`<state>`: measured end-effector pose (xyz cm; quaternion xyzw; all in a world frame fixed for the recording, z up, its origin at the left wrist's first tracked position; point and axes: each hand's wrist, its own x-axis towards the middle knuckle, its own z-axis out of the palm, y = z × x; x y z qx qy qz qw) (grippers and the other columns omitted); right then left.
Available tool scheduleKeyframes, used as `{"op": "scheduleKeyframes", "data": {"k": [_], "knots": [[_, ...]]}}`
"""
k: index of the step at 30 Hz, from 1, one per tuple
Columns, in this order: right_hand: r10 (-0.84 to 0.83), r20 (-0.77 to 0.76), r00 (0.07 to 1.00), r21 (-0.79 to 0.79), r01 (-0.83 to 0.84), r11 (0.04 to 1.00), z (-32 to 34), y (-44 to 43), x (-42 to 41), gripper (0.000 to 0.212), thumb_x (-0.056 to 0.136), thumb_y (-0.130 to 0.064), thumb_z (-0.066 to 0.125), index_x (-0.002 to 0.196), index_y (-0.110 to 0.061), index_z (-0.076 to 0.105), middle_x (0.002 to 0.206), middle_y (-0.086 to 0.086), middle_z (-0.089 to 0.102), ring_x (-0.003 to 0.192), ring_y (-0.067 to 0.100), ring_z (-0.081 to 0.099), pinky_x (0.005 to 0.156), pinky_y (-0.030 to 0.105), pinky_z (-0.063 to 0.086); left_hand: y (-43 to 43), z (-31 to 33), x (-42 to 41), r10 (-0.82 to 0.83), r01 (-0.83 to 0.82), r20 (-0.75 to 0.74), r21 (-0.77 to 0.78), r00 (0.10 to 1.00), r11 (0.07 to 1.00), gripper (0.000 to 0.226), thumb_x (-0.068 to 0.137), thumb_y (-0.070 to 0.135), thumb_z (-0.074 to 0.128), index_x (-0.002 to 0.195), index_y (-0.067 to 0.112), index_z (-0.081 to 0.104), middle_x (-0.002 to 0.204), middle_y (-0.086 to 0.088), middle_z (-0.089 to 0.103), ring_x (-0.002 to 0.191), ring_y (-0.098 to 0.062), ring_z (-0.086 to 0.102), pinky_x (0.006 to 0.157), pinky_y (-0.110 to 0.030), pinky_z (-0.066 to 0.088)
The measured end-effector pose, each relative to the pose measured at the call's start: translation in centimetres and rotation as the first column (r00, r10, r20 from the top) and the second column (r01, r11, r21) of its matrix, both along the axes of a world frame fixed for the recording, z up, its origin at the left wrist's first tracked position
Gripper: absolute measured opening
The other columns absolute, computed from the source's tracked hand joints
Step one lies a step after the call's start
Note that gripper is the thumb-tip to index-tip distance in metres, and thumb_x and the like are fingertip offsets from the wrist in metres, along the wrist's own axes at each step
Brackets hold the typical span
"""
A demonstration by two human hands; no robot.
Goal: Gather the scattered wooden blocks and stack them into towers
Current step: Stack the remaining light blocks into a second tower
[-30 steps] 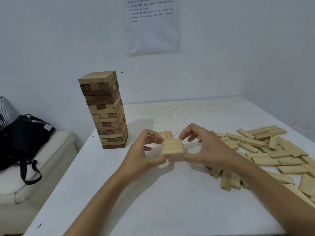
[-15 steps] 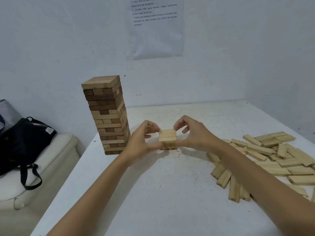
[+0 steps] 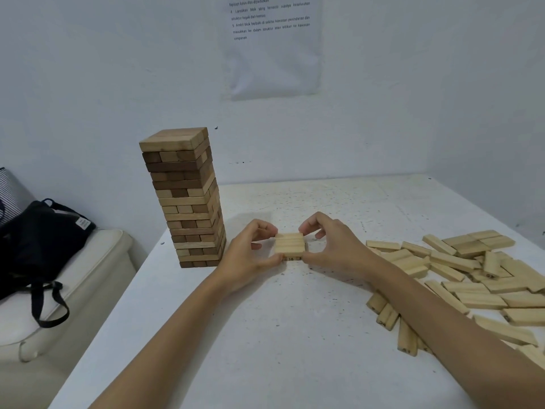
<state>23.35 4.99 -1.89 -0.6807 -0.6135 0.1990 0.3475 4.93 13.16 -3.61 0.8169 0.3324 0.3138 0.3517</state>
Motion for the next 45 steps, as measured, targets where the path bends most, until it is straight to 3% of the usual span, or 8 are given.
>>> {"op": "scheduleKeyframes", "data": {"k": [6,8,11,20,24,28,42,45], "knots": [[-0.002,0.140,0.990,-0.063,0.011,0.998,0.1,-0.8,-0.3,0.055,0.084,-0.031,0.067,0.131,-0.030,0.038,0.128,-0.008,0.039,0.122,0.012,0.031,0.103,0.031,0.028,-1.4,0.6,0.1,0.017,-0.025,-0.098,-0.087,0.995,0.996,0.075,0.084,0.040,0.068,0.146,0.024,0.029,0.145,0.012,0.036,0.137,-0.003,0.029,0.109,-0.022,0.025],[-0.001,0.221,0.975,-0.089,0.021,0.996,-0.3,-1.2,-0.6,0.062,0.091,-0.034,0.056,0.144,-0.022,0.027,0.143,-0.003,0.030,0.134,0.015,0.022,0.106,0.030,0.019,-1.9,0.6,0.0,0.018,-0.037,-0.226,-0.081,0.974,0.996,0.078,0.091,0.053,0.052,0.153,0.025,0.012,0.155,0.016,0.012,0.144,-0.005,0.009,0.116,-0.030,0.012],[0.030,0.383,0.923,-0.187,0.046,0.981,-1.0,-1.4,-1.0,0.067,0.101,-0.039,0.034,0.155,-0.012,0.005,0.162,0.003,0.002,0.149,0.020,-0.001,0.118,0.038,0.001,-2.2,0.0,0.0,0.044,-0.016,-0.478,0.062,0.878,0.998,0.066,0.102,0.046,0.025,0.152,0.017,-0.006,0.159,0.006,-0.012,0.145,-0.006,-0.014,0.118,-0.030,-0.006],[0.088,0.547,0.832,-0.251,0.063,0.966,-2.0,-0.6,-2.0,0.061,0.104,-0.034,0.014,0.153,-0.004,-0.005,0.162,0.009,-0.008,0.149,0.024,-0.013,0.120,0.046,-0.008,-2.7,-0.3,0.8,0.137,0.067,-0.691,0.259,0.710,0.963,0.064,0.098,0.039,0.000,0.151,0.004,-0.008,0.159,-0.010,-0.014,0.146,-0.017,-0.016,0.119,-0.033,-0.007],[0.083,0.610,0.788,-0.231,0.077,0.970,-2.3,-0.5,-2.2,0.061,0.104,-0.034,0.012,0.152,-0.002,-0.006,0.162,0.011,-0.006,0.149,0.024,-0.010,0.120,0.047,-0.006,-3.0,-0.1,0.9,0.111,0.043,-0.643,0.219,0.758,0.975,0.054,0.104,0.024,0.011,0.150,0.006,-0.010,0.160,-0.007,-0.013,0.146,-0.014,-0.014,0.119,-0.029,-0.007],[0.078,0.639,0.765,-0.229,0.092,0.969,-2.3,-0.6,-2.3,0.061,0.104,-0.035,0.011,0.152,-0.002,-0.006,0.162,0.011,-0.005,0.149,0.024,-0.009,0.120,0.049,-0.005,-3.2,0.2,0.9,0.125,0.073,-0.678,0.255,0.724,0.964,0.052,0.105,0.020,0.010,0.149,0.003,-0.012,0.159,-0.010,-0.014,0.147,-0.017,-0.014,0.115,-0.026,-0.010],[0.077,0.634,0.770,-0.243,0.104,0.965,-2.2,-0.8,-2.5,0.060,0.104,-0.035,0.011,0.153,-0.003,-0.006,0.163,0.009,-0.004,0.150,0.023,-0.008,0.120,0.051,-0.003,-3.7,0.6,0.9,0.131,0.092,-0.723,0.261,0.679,0.961,0.052,0.105,0.019,0.009,0.147,0.000,-0.015,0.158,-0.013,-0.016,0.147,-0.020,-0.014,0.115,-0.027,-0.010],[0.068,0.589,0.805,-0.234,0.089,0.968,-1.7,-0.8,-2.4,0.061,0.104,-0.034,0.012,0.153,-0.003,-0.007,0.163,0.009,-0.005,0.150,0.023,-0.008,0.120,0.049,-0.004,-3.4,0.3,0.9,0.117,0.048,-0.671,0.222,0.732,0.974,0.053,0.105,0.024,0.010,0.149,0.004,-0.012,0.159,-0.009,-0.014,0.147,-0.016,-0.013,0.119,-0.029,-0.007]]}}
